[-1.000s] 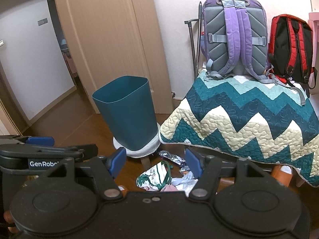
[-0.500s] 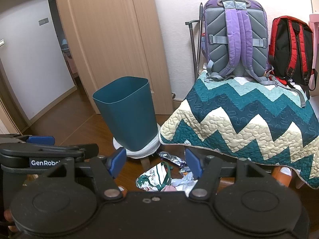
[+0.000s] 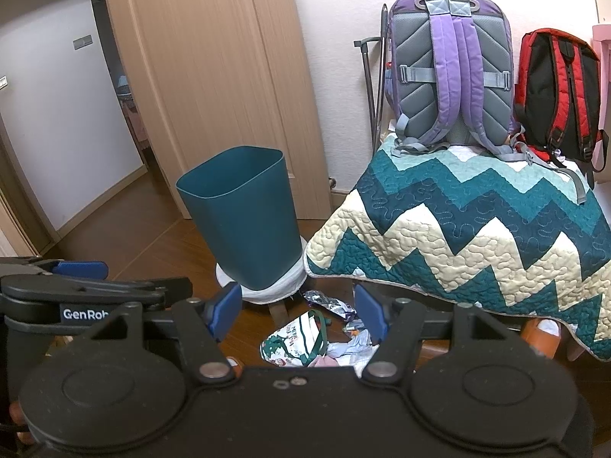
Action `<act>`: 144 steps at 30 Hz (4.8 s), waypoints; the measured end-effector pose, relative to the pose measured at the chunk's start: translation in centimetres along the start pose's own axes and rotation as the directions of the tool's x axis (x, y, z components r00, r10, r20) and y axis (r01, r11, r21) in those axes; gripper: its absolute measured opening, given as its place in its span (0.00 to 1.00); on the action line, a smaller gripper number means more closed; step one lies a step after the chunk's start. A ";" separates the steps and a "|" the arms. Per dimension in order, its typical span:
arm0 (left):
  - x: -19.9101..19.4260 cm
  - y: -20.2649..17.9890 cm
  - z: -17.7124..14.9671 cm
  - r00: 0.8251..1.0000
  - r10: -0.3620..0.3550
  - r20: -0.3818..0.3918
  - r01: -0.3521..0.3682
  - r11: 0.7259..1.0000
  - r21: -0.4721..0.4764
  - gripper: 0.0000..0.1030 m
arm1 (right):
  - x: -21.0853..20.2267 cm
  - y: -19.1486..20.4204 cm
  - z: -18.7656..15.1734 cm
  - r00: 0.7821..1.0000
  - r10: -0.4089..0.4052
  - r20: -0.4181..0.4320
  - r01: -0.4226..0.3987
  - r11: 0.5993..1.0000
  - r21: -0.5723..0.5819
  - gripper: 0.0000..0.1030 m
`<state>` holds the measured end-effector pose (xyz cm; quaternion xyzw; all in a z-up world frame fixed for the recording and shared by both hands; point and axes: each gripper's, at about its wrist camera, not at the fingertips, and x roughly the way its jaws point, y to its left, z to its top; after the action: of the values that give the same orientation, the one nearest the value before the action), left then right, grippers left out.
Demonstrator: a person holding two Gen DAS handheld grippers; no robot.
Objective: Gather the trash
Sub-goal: 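Move both tools toward the trash pile under the quilted chair, then grasp the pink mesh scrubber with the left tool while the right tool grasps the clear plastic tray, then carry the scrubber and tray with both tools over the teal wastebasket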
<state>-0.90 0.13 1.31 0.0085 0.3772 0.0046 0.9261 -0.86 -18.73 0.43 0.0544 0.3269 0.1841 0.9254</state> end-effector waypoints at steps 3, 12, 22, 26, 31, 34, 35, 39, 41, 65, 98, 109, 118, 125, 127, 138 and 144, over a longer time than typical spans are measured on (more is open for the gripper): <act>0.3 0.1 0.0 1.000 -0.003 -0.004 0.003 1.000 0.002 1.00 | 0.3 -0.3 0.0 1.000 0.002 -0.008 -0.002 1.000 0.008 0.63; 3.1 0.2 0.2 0.998 -0.042 -0.039 0.043 0.999 0.018 1.00 | 2.5 -1.7 -0.3 0.999 0.000 -0.036 0.001 0.999 0.037 0.63; 12.6 0.4 1.4 0.981 -0.038 -0.189 0.032 0.999 -0.035 1.00 | 10.0 -8.0 0.4 0.990 -0.064 -0.128 0.083 0.985 0.149 0.63; 18.0 0.8 2.0 0.954 -0.099 -0.282 0.073 0.992 -0.099 1.00 | 14.3 -10.8 0.6 0.980 -0.083 -0.180 0.112 0.981 0.159 0.63; 24.9 0.1 1.9 0.923 -0.090 -0.375 0.054 0.993 -0.105 1.00 | 20.2 -13.7 0.2 0.964 -0.058 -0.259 0.101 0.983 0.156 0.63; 28.5 -0.7 1.4 0.905 -0.061 -0.421 0.030 0.996 -0.080 1.00 | 23.9 -15.6 -0.2 0.949 -0.068 -0.308 0.131 0.974 0.188 0.63; 29.7 -0.8 1.1 0.897 -0.060 -0.438 0.027 0.996 -0.082 1.00 | 25.1 -16.3 -0.4 0.944 -0.073 -0.322 0.142 0.970 0.197 0.63; 34.2 -1.3 -0.2 0.860 -0.073 -0.506 0.014 0.993 -0.119 1.00 | 29.9 -18.4 -2.0 0.916 -0.100 -0.388 0.195 0.957 0.213 0.63; 36.2 -1.8 -1.3 0.845 -0.058 -0.532 0.005 0.995 -0.101 1.00 | 32.4 -19.5 -3.2 0.897 -0.100 -0.430 0.220 0.946 0.239 0.63; 49.5 -4.3 -12.5 0.615 -0.099 -0.782 -0.058 0.984 -0.170 1.00 | 46.9 -24.8 -16.7 0.751 0.008 -0.660 0.535 0.578 0.616 0.62; 48.5 -4.8 -12.8 0.607 -0.144 -0.781 -0.049 0.975 -0.218 0.16 | 43.3 -22.6 -15.0 0.790 0.003 -0.613 0.432 0.708 0.559 0.01; 38.8 -4.7 -6.4 0.721 -0.194 -0.665 0.013 0.964 -0.267 0.16 | 34.2 -17.7 -7.2 0.861 -0.004 -0.508 0.277 0.842 0.463 0.00; 29.1 -3.6 -2.5 0.832 -0.218 -0.510 0.079 0.957 -0.280 0.16 | 25.9 -11.7 -0.5 0.915 0.002 -0.404 0.130 0.945 0.301 0.00; 23.0 0.8 2.2 0.915 -0.226 -0.333 0.105 0.933 -0.344 0.16 | 21.8 -6.6 5.1 0.955 0.009 -0.297 0.034 0.989 0.141 0.00; 21.1 2.2 3.9 0.937 -0.222 -0.269 0.120 0.929 -0.349 0.17 | 20.9 -4.8 7.2 0.966 0.020 -0.257 0.001 0.997 0.079 0.00; 14.4 10.3 13.4 0.992 -0.122 -0.017 0.110 0.943 -0.315 0.17 | 20.3 4.9 17.3 0.992 0.093 -0.086 -0.107 0.977 -0.185 0.00; 15.0 13.6 17.4 0.999 -0.035 0.039 0.044 0.961 -0.272 0.17 | 23.1 8.6 21.3 0.990 0.138 -0.023 -0.140 0.964 -0.227 0.00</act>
<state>21.96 13.70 3.59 -0.1266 0.3575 0.0378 0.9245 26.47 -1.61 5.46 -0.0301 0.3021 0.2851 0.9092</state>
